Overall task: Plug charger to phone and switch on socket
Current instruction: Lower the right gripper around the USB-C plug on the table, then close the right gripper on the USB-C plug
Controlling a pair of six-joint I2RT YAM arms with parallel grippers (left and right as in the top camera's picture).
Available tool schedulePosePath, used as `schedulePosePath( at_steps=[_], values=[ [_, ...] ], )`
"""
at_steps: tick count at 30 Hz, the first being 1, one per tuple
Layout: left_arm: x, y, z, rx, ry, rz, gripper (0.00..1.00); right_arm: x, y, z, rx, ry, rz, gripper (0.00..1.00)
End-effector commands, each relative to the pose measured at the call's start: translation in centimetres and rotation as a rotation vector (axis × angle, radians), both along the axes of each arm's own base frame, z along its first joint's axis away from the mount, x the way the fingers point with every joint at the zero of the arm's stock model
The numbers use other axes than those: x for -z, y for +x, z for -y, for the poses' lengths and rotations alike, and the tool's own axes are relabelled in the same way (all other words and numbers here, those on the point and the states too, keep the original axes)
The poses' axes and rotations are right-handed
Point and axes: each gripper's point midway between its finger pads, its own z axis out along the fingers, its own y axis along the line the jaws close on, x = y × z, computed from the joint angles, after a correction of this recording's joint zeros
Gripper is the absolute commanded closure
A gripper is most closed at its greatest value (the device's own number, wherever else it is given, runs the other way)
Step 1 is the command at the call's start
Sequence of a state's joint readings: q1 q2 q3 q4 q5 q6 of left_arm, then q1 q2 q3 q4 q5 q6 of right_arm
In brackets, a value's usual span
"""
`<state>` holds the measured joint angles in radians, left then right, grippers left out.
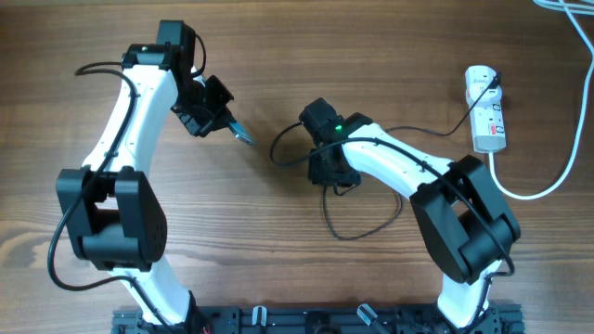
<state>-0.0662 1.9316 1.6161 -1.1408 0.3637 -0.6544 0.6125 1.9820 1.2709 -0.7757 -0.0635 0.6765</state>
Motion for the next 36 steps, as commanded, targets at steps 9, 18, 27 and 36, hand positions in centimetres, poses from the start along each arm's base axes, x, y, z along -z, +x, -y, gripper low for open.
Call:
schedulePosePath(
  at_steps=[9,18,27,36],
  values=[
    [-1.66,0.48,0.01,0.016,-0.003,0.058,0.96,1.37,-1.51,0.32,-0.008,-0.043,-0.041,0.73],
    [-1.66,0.47,0.01,0.016,-0.003,0.057,0.96,1.4,-1.81,0.65,0.01,-0.106,-0.017,0.78],
    [-1.66,0.47,0.01,0.016,-0.003,0.057,0.96,1.4,-1.45,0.46,0.013,-0.097,-0.003,0.74],
    [-1.66,0.48,0.01,0.016,-0.003,0.058,0.96,1.38,-1.05,0.54,0.014,-0.105,0.017,0.74]
  ],
)
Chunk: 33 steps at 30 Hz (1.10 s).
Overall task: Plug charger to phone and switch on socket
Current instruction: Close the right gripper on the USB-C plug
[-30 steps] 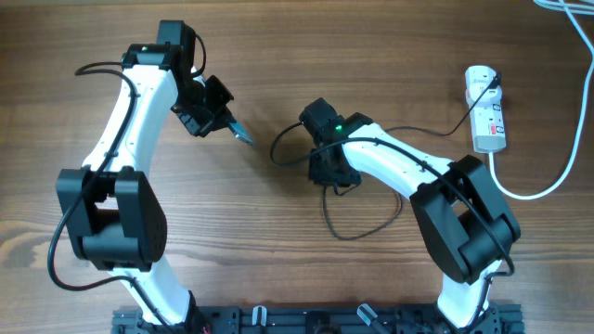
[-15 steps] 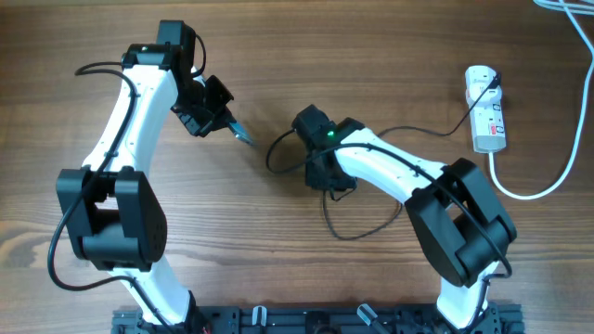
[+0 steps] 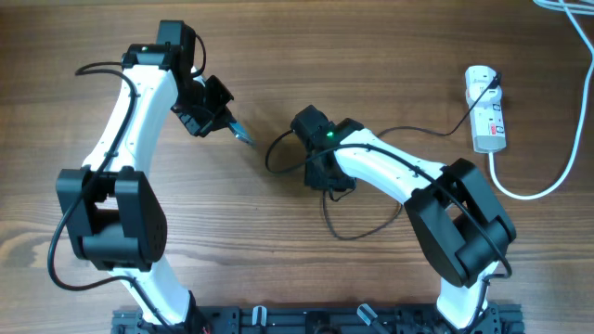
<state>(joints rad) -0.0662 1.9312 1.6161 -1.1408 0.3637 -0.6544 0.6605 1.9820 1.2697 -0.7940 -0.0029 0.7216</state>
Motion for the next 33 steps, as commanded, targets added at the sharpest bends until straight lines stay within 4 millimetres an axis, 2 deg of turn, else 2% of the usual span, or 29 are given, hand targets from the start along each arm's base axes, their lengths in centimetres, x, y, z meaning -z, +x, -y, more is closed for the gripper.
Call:
schedulePosePath(
  at_steps=[1,3,13,23,33],
  values=[
    [-1.64,0.47,0.01,0.016,-0.003,0.057,0.96,1.28,-0.11,0.82,0.013,-0.047,0.004,0.75],
    [-1.64,0.47,0.01,0.016,-0.003,0.057,0.96,1.28,-0.1,0.81,0.014,-0.046,0.004,0.78],
    [-1.64,0.47,0.01,0.016,-0.003,0.057,0.96,1.28,-0.06,0.78,0.011,-0.045,0.006,0.78],
    [-1.64,0.47,0.01,0.016,-0.003,0.057,0.96,1.28,-0.08,0.78,0.012,-0.045,0.005,0.87],
    [-1.64,0.46,0.01,0.016,-0.003,0.056,0.96,1.28,-0.13,0.81,0.013,-0.046,0.003,0.86]
  ],
)
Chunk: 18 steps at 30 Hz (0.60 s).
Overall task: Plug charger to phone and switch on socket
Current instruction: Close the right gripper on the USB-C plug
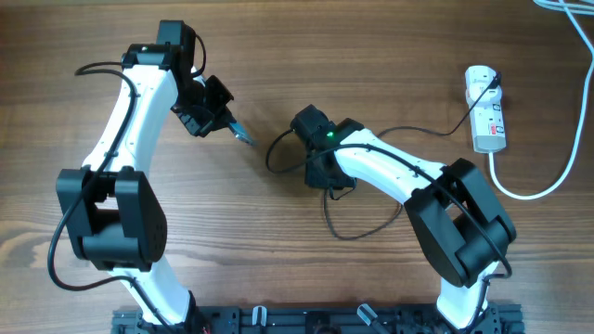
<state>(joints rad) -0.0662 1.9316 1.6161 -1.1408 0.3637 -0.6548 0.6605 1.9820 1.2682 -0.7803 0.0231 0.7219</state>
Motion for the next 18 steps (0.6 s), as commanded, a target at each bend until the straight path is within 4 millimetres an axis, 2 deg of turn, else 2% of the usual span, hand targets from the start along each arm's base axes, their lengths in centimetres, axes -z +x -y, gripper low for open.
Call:
schedulePosePath(
  at_steps=[1,7,13,18],
  values=[
    [-1.65,0.46,0.01,0.016,-0.003,0.057,0.96,1.27,-0.64,0.61,0.011,-0.032,-0.023,0.86],
    [-1.65,0.46,0.01,0.016,-0.003,0.057,0.96,1.29,-0.89,0.63,0.011,-0.031,-0.035,0.77],
    [-1.65,0.46,0.01,0.016,-0.003,0.057,0.96,1.29,-1.18,0.84,0.027,-0.038,-0.047,0.82],
    [-1.65,0.46,0.01,0.016,-0.003,0.057,0.96,1.3,-1.29,0.93,0.037,-0.041,-0.052,0.82]
  ],
)
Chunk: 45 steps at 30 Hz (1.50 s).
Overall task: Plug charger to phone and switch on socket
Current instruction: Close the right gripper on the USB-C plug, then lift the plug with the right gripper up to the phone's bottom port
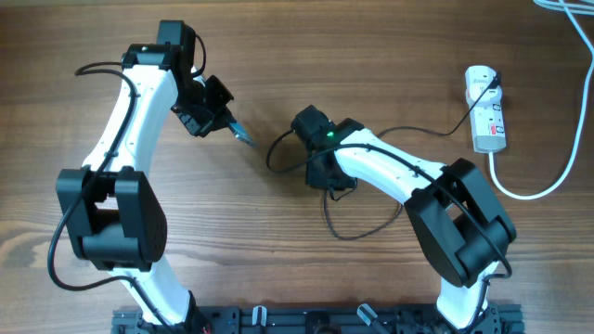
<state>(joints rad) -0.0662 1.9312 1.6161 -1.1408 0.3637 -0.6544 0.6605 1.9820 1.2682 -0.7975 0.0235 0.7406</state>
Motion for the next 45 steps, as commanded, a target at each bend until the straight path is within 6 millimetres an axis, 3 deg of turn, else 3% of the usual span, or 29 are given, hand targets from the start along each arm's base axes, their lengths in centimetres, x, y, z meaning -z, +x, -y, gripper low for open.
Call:
schedulePosePath(
  at_steps=[1,21,35,37,41,45],
  values=[
    [-1.6,0.5,0.0,0.016,-0.003,0.057,0.96,1.3,-1.0,0.7,0.018,-0.032,-0.038,0.82],
    [-1.6,0.4,0.0,0.016,-0.003,0.056,0.96,1.3,-0.8,0.5,0.016,-0.025,-0.03,0.85],
    [-1.6,0.5,0.0,0.016,-0.004,0.056,0.96,1.1,-0.7,0.3,0.007,-0.018,-0.031,0.96],
    [-1.8,0.4,0.4,0.024,-0.023,0.057,0.96,0.8,-0.7,-0.3,-0.037,0.009,-0.038,0.96],
    [-3.7,0.8,3.6,0.211,-0.216,0.171,0.96,-0.9,-1.0,-1.7,-0.074,0.084,-0.056,0.96],
    [-5.8,1.3,6.0,0.319,-0.376,0.278,0.96,-4.1,-1.4,-2.3,-0.108,0.152,-0.033,0.96]
  ],
)
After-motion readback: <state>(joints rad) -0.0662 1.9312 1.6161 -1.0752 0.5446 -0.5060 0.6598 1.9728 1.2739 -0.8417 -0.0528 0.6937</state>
